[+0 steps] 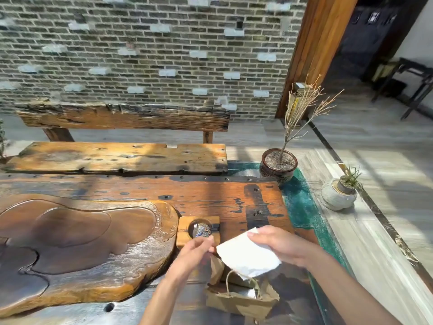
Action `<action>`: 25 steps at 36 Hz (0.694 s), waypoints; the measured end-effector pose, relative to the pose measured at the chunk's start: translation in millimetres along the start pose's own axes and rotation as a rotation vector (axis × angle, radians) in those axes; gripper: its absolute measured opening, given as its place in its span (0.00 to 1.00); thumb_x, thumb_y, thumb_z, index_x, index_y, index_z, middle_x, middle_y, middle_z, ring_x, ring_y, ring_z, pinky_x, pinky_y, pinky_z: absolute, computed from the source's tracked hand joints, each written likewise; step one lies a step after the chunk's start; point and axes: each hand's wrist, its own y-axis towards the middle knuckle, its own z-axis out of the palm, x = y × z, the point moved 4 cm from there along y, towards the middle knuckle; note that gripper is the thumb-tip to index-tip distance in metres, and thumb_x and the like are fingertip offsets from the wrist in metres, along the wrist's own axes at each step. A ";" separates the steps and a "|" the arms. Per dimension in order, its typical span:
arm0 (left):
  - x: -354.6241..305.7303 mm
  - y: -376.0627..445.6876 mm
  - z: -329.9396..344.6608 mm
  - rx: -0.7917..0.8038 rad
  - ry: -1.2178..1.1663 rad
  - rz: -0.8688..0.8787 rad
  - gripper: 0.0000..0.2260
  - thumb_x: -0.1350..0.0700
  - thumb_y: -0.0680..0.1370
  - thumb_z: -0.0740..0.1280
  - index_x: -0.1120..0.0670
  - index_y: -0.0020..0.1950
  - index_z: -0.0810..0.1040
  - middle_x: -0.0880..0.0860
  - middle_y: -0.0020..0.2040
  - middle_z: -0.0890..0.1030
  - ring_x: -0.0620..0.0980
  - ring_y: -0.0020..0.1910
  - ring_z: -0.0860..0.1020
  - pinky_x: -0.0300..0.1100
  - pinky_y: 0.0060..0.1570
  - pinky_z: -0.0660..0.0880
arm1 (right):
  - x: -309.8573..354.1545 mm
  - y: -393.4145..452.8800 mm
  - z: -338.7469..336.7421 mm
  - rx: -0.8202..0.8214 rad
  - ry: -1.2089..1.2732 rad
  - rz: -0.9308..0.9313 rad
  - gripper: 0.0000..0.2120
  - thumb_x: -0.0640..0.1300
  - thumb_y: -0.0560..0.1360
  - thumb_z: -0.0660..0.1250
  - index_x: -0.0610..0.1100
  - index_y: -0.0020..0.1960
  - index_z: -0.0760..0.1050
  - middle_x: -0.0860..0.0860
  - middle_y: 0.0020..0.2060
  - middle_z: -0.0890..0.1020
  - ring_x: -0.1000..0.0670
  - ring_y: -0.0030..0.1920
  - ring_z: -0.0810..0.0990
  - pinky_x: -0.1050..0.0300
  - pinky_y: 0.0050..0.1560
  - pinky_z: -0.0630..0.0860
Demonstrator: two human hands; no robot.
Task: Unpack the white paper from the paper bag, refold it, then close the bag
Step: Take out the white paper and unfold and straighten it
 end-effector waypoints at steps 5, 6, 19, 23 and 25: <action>-41.6 -12.0 0.9 0.109 -0.100 0.113 0.25 0.40 0.76 0.63 0.60 0.57 0.82 0.58 0.48 0.83 0.50 0.47 0.81 0.47 0.58 0.76 | 29.8 -18.9 -4.1 0.022 0.177 -0.112 0.17 0.49 0.81 0.64 0.38 0.63 0.76 0.44 0.57 0.86 0.47 0.58 0.84 0.58 0.54 0.81; -50.4 -15.1 1.6 0.117 -0.095 0.141 0.27 0.39 0.76 0.62 0.61 0.58 0.82 0.59 0.49 0.84 0.50 0.47 0.81 0.44 0.55 0.76 | 35.6 -22.3 -5.8 0.011 0.203 -0.142 0.18 0.50 0.81 0.64 0.39 0.64 0.76 0.46 0.57 0.86 0.49 0.59 0.84 0.58 0.56 0.81; -161.2 -56.1 -2.9 0.256 0.061 0.581 0.20 0.40 0.81 0.62 0.50 0.65 0.78 0.52 0.62 0.83 0.51 0.62 0.81 0.50 0.65 0.76 | 118.0 -69.5 -18.5 -0.070 0.526 -0.493 0.32 0.49 0.72 0.71 0.34 0.70 0.69 0.39 0.64 0.81 0.41 0.66 0.79 0.41 0.71 0.71; -193.5 -63.8 2.6 0.193 0.010 0.751 0.12 0.49 0.81 0.66 0.48 0.63 0.80 0.50 0.61 0.84 0.48 0.61 0.82 0.40 0.60 0.77 | 142.0 -82.8 -12.5 -0.032 0.490 -0.590 0.20 0.49 0.76 0.67 0.36 0.60 0.81 0.38 0.59 0.83 0.43 0.58 0.84 0.53 0.53 0.82; -206.1 -67.0 3.0 0.133 -0.008 0.812 0.10 0.52 0.81 0.67 0.49 0.62 0.81 0.50 0.59 0.85 0.48 0.58 0.83 0.38 0.56 0.79 | 150.5 -88.1 -12.1 -0.036 0.485 -0.634 0.17 0.49 0.78 0.66 0.38 0.59 0.82 0.39 0.58 0.84 0.44 0.57 0.85 0.55 0.51 0.82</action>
